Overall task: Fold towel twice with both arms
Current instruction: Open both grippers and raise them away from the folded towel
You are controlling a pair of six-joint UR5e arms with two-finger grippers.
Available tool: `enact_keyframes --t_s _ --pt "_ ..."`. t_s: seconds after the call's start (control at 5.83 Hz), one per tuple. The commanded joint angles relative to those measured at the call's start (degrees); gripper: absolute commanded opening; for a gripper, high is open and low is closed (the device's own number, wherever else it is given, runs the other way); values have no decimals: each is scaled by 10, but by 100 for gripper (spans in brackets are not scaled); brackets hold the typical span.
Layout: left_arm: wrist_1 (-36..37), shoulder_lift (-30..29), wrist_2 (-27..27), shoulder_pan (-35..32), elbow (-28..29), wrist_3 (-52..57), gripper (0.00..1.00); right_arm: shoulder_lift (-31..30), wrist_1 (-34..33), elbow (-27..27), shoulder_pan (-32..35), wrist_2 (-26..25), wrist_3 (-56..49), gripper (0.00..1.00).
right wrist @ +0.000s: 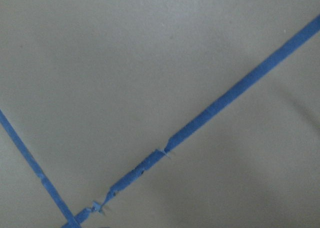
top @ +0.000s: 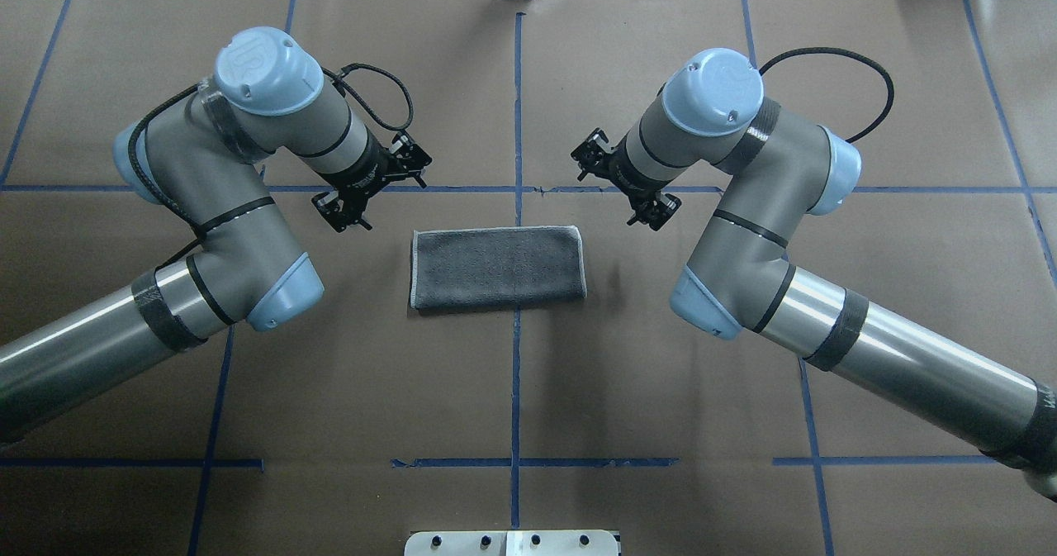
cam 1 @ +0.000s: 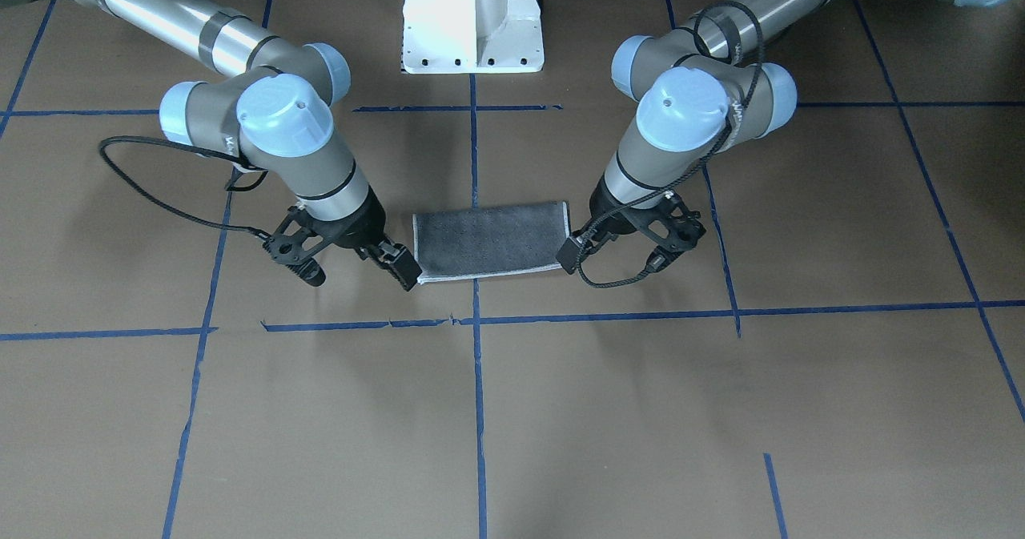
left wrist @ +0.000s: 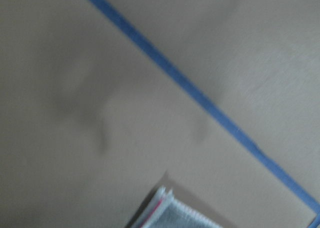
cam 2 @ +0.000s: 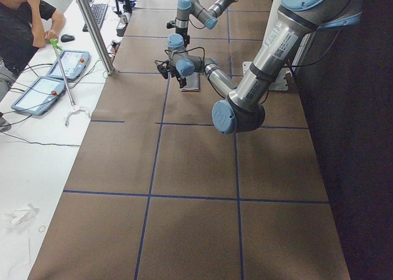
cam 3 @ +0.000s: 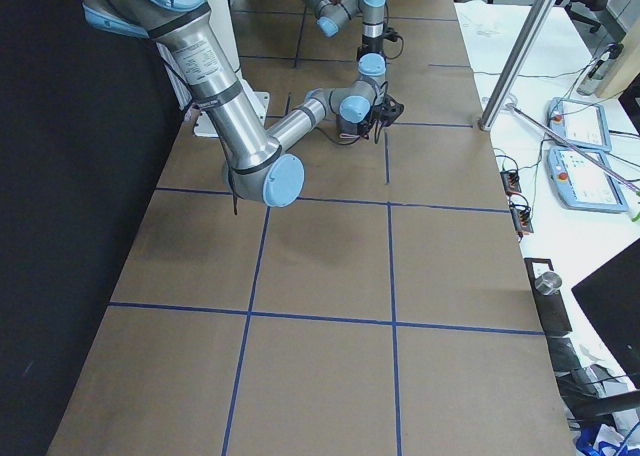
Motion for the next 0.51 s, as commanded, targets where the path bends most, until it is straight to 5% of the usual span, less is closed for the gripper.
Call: enact_keyframes --t_s 0.0,0.34 --pt "0 10 0 -36 -10 94 100 -48 -2 48 56 5 -120 100" --pt "-51 45 1 -35 -30 222 100 -129 -3 89 91 17 -284 100"
